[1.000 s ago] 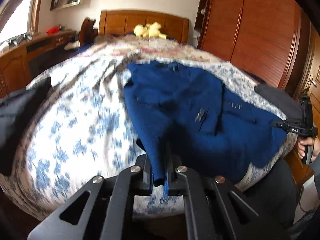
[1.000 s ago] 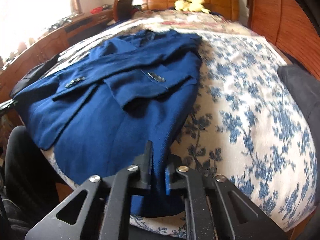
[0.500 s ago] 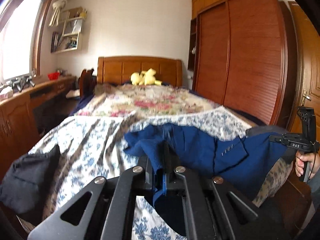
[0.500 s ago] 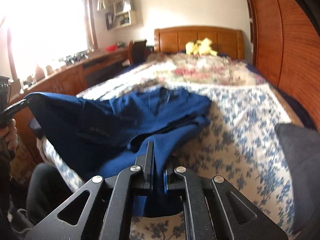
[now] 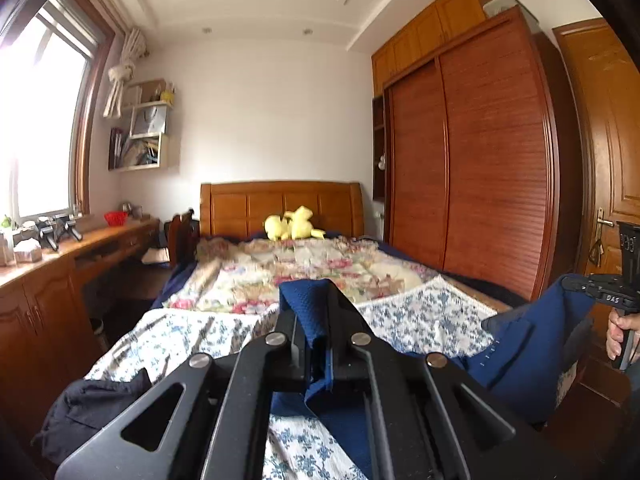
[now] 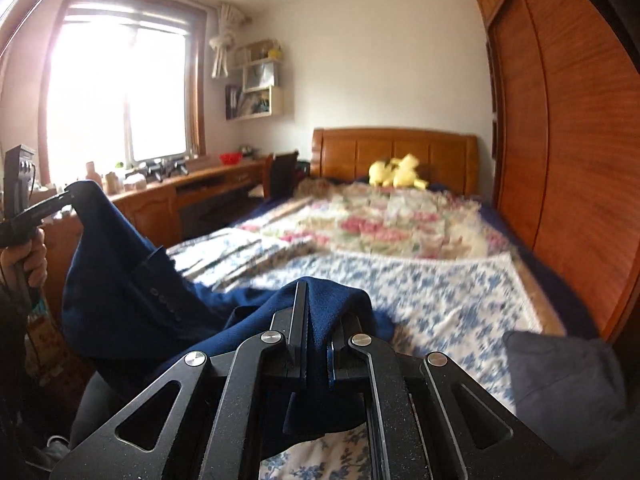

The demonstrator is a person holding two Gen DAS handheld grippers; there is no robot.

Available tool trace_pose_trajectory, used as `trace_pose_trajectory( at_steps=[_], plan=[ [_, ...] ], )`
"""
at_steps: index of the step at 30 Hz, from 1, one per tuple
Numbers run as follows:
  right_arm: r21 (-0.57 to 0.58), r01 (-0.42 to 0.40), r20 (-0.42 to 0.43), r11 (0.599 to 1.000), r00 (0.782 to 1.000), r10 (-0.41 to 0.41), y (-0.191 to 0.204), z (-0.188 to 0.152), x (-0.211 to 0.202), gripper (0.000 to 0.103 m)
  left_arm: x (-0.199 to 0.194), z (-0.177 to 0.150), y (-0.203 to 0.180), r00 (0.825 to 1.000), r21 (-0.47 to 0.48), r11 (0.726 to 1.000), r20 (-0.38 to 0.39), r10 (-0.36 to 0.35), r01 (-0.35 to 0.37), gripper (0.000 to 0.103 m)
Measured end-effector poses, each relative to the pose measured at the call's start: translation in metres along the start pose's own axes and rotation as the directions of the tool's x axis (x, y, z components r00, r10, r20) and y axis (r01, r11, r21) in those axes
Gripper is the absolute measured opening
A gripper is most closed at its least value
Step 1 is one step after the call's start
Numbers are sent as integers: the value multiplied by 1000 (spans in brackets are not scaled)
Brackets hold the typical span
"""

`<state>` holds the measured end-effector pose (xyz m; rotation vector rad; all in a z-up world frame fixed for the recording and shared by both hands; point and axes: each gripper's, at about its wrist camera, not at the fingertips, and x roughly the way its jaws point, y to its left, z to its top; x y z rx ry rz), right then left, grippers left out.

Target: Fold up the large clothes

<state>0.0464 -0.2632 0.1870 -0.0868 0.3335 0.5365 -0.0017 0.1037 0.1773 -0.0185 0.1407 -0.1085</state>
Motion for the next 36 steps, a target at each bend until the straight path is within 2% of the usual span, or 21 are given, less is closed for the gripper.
trace_pose_trajectory(
  at_steps=[4,7,10,14,18,23,29,36],
  plan=[
    [-6,2,48,1000,999,-1,-2,12,-25,3,-3,7,5,1000,-15,1000,3,-2,2,2],
    [-16,26,45,1000,999,-26,-6,12,-23,3,14,0,8,999,-15,1000,-36,4,-5,2],
    [-18,40,-2,999,999,-40,-14,1,2,3,44,-18,10,996,-11,1000,-89,15,-16,2],
    [-3,40,-82,999,996,-40,-26,-19,48,4,94,-54,18,983,-24,999,-181,25,-30,2],
    [11,53,-156,999,986,-50,-41,-50,108,4,132,-84,22,971,-42,998,-235,41,-52,2],
    [4,73,-219,997,973,-71,-48,-80,157,4,174,-117,27,954,-68,996,-299,33,-56,3],
    [5,121,-285,993,952,-115,-60,-105,199,6,203,-142,31,948,-54,995,-313,58,-78,3],
    [-41,181,-377,983,908,-183,-60,-130,225,8,215,-176,44,949,-65,995,-312,51,-75,5]
  ],
)
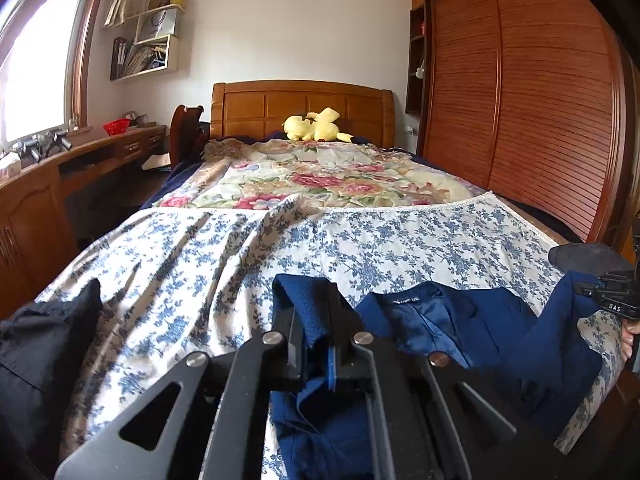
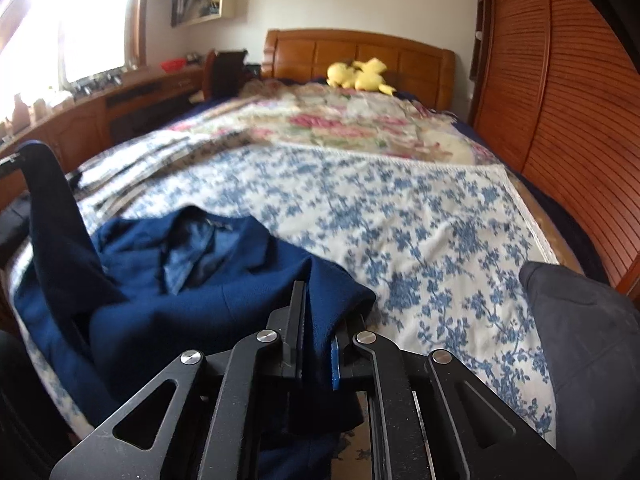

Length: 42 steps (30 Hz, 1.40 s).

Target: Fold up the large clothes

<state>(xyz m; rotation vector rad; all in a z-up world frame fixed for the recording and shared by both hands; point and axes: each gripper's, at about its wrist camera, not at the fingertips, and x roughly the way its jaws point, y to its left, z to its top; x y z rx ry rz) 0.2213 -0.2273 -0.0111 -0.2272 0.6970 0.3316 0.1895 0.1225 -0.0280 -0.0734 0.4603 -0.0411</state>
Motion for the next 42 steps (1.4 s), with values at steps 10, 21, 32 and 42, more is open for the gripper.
trace_pose_trajectory(
  at_steps=[10,21,32,42],
  plan=[
    [-7,65,-67,998,996,-65,17,-9,19,52,4,-27,0,993,47,994,-76,-94,98,29],
    [-61,123,-10,991,992,-123,37,11,4,65,-8,-48,-32,976,70,976,-89,-200,206,51],
    [-114,-33,-65,993,998,26,76,-4,4,66,5,-63,-61,963,89,966,-144,-227,241,51],
    [-105,-132,-180,986,977,112,102,-33,30,66,7,-67,-58,967,83,971,-148,-208,222,51]
  ],
)
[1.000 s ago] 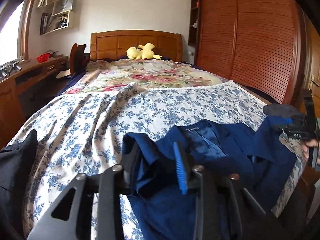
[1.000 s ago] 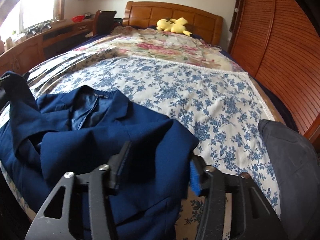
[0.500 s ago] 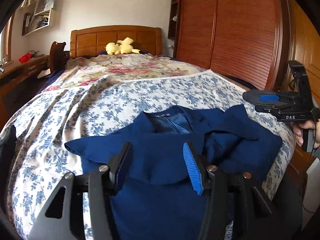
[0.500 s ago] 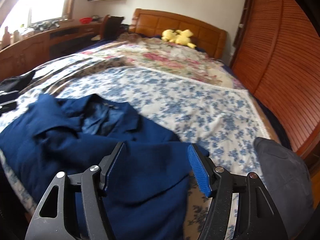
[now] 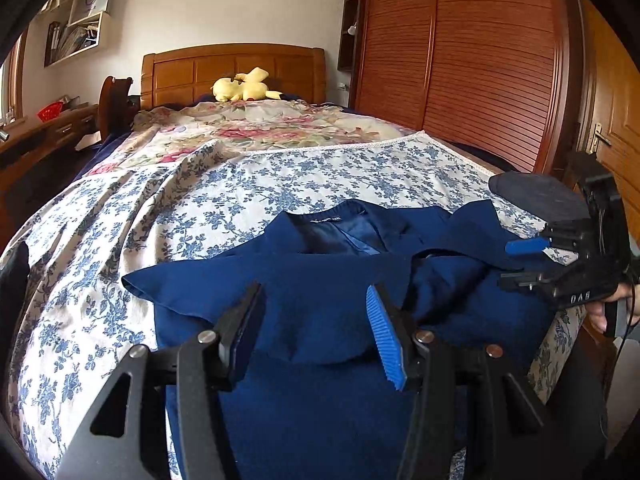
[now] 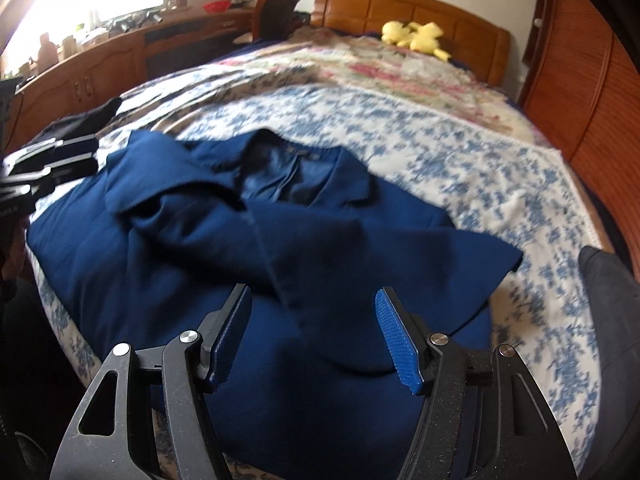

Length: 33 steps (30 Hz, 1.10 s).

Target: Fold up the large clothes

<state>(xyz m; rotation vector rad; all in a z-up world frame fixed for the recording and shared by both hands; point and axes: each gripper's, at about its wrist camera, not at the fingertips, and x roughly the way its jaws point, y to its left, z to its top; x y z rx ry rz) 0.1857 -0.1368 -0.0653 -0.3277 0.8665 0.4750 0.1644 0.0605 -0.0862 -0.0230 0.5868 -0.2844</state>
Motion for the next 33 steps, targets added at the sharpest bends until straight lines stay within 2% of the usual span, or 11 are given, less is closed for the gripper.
trace_pose_trajectory(
  at_steps=[5,10,11,12,14,16,25,30,33],
  plan=[
    [-28,9,-59,1000,998,-11,3,-9,13,66,-2,0,1,1000,1,1000,4,5,-5,51],
    [-21,42,-79,999,996,-43,-13,-4,22,64,-4,1,3,1000,-2,1000,11,9,-9,51],
    [-18,37,-82,999,996,-38,-18,-2,24,51,-4,1,4,1000,-4,1000,12,9,-9,51],
    [-22,20,-91,1000,996,-22,-20,1,26,43,-5,1,5,1000,-6,1000,13,11,-11,51],
    [-47,27,-91,999,995,-31,-22,8,27,10,-6,2,7,1000,-9,1000,16,14,-13,51],
    [-65,39,-72,997,996,-43,-22,15,26,6,-6,2,9,1000,-13,1000,17,18,-18,51],
    [-146,144,26,979,990,-142,-26,85,36,3,-11,3,21,999,-31,999,31,38,-37,51],
    [-186,152,81,971,987,-139,-13,132,55,3,-10,1,30,998,-48,998,25,49,-48,51],
    [-167,131,73,977,990,-120,-7,150,70,3,-9,-1,35,998,-57,997,22,53,-52,51]
  ],
)
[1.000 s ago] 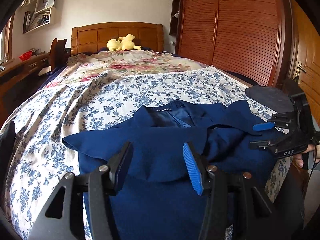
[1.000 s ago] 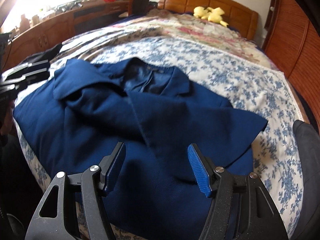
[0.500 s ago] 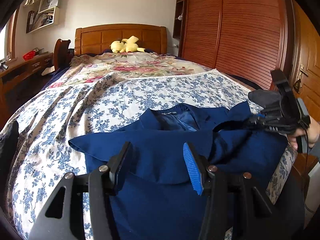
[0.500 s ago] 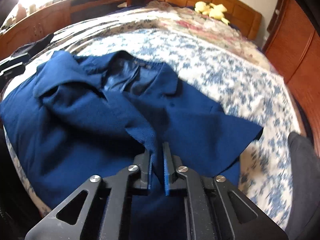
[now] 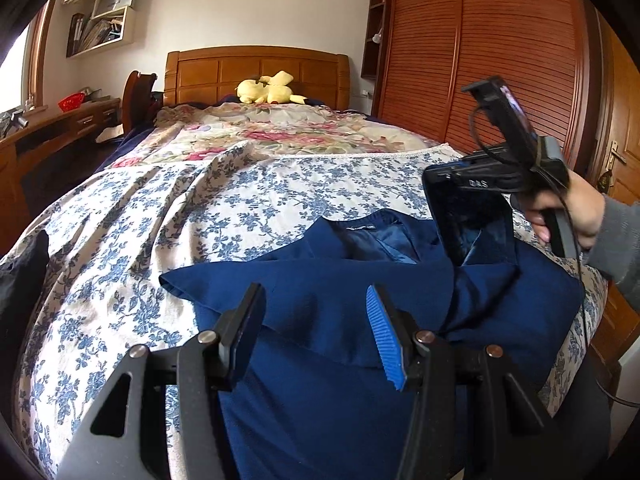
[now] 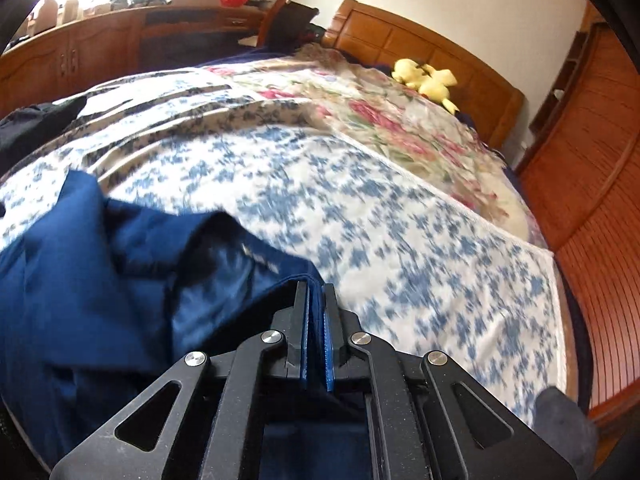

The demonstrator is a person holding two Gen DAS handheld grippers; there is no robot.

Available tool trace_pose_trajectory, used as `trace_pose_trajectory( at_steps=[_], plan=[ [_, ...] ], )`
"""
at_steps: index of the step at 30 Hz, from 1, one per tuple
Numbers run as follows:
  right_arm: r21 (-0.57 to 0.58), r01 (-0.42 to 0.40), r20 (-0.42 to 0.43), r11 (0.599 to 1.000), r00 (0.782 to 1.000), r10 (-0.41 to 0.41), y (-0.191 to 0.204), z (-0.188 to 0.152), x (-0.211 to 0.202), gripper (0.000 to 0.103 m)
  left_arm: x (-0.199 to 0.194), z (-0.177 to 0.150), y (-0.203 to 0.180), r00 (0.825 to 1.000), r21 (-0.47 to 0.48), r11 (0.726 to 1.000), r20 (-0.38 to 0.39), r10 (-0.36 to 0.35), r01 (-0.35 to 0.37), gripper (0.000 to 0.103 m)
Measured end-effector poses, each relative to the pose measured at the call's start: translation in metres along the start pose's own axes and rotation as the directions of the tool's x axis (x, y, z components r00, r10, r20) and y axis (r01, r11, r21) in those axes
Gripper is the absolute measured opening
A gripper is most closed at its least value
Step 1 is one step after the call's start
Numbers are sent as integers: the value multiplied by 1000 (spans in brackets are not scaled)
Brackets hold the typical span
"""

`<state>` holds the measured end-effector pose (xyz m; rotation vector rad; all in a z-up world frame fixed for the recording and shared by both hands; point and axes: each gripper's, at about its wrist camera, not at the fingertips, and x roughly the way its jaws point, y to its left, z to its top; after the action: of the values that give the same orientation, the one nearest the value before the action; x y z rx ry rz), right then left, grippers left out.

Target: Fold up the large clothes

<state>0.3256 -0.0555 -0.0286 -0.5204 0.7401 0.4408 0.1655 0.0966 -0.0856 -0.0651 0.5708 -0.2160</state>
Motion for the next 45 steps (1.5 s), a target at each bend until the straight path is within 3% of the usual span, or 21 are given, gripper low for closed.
trace_pose_trajectory(
  at_steps=[4,6,7,8,16,21,27,32,36,38,39,40,41,43,45],
  plan=[
    [70,-10,-25,998,1000,12,0,12,14,7,-1,-1,6,1000,-9,1000,3,10,-10,51],
    [84,2,-1,996,1000,-1,0,13,12,26,-2,-1,9,1000,-12,1000,5,17,-16,51],
    [88,0,13,996,1000,-1,0,13,9,46,-2,-1,10,1000,-13,1000,6,21,-21,51],
    [97,-3,36,995,999,-1,-1,13,4,54,-3,-1,11,1000,-13,1000,6,24,-24,51],
    [59,-105,36,993,994,103,27,-1,-22,54,-7,0,22,998,-21,998,13,56,-56,51],
    [14,-235,20,972,972,235,73,-24,-34,54,-9,-3,35,996,-39,996,10,84,-83,51],
    [-62,-336,-18,940,942,335,127,-41,-40,55,-14,-8,51,991,-56,990,7,132,-131,51],
    [-119,-384,-26,916,923,384,157,-46,-43,70,-20,-12,63,990,-78,987,8,144,-143,51],
    [-179,-346,-83,921,938,336,176,-51,-30,71,-21,-14,70,988,-92,984,3,151,-150,51],
    [-207,-313,-115,927,949,294,180,-53,-21,70,-21,-15,70,987,-87,983,-4,160,-160,51],
    [-216,-312,-120,925,949,292,178,-54,-18,64,-22,-15,71,987,-85,983,-3,162,-162,51],
    [-218,-321,-133,921,945,298,176,-53,-16,26,-22,-16,71,987,-85,983,0,161,-160,51],
    [-208,-334,-149,919,940,308,171,-50,-13,4,-23,-16,71,987,-88,984,2,158,-157,51],
    [-180,-346,-122,921,937,329,157,-42,-16,4,-24,-15,71,988,-89,984,5,155,-154,51],
    [-160,-312,-72,936,950,305,141,-30,-19,4,-24,-15,71,988,-89,985,7,152,-151,51]
  ],
)
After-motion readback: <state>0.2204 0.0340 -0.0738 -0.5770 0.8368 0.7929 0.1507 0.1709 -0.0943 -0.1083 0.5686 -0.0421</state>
